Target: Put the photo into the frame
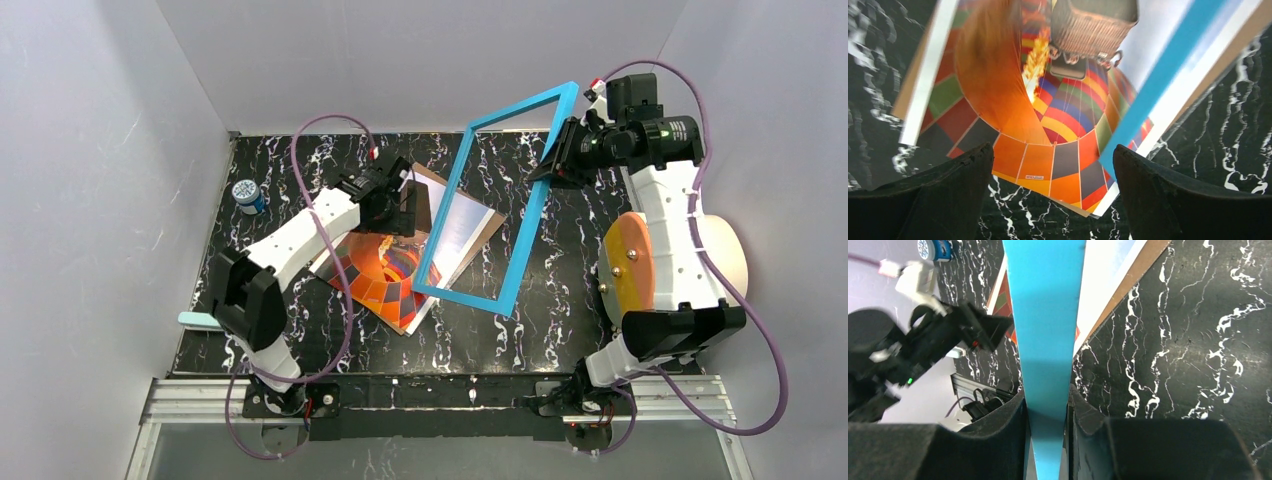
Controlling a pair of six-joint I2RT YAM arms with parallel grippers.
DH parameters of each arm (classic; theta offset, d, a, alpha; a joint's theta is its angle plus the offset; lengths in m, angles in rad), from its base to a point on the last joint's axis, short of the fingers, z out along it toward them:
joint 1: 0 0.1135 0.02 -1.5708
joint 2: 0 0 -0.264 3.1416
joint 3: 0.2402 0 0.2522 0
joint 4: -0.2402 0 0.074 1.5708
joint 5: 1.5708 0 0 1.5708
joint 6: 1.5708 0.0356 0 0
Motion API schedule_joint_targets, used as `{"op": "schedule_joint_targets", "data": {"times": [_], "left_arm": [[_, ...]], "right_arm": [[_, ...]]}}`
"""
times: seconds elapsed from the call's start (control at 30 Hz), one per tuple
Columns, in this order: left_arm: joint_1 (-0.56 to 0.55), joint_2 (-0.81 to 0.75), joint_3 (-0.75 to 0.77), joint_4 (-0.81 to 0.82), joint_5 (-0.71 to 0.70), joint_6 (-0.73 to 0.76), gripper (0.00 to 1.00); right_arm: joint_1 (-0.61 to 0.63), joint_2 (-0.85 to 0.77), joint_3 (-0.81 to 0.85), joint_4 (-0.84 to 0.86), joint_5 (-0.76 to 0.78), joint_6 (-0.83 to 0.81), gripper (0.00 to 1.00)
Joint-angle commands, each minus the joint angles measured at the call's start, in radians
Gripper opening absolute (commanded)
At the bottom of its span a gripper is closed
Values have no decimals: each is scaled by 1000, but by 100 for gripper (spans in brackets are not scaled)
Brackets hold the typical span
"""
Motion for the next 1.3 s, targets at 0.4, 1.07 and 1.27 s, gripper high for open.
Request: {"op": "schedule_joint_targets", "data": {"times": [0.4,1.07,1.27], "left_arm": [[211,242,-143,235,351,4,62],[550,372,-211,194,166,92,59],[522,267,-81,180,384,67,65]], "right_arm": [[-43,9,154,-141,-84,-42,3],[-53,76,72,-144,-109,-47,4],[-53,119,81,-140,-81,-21,4]]}}
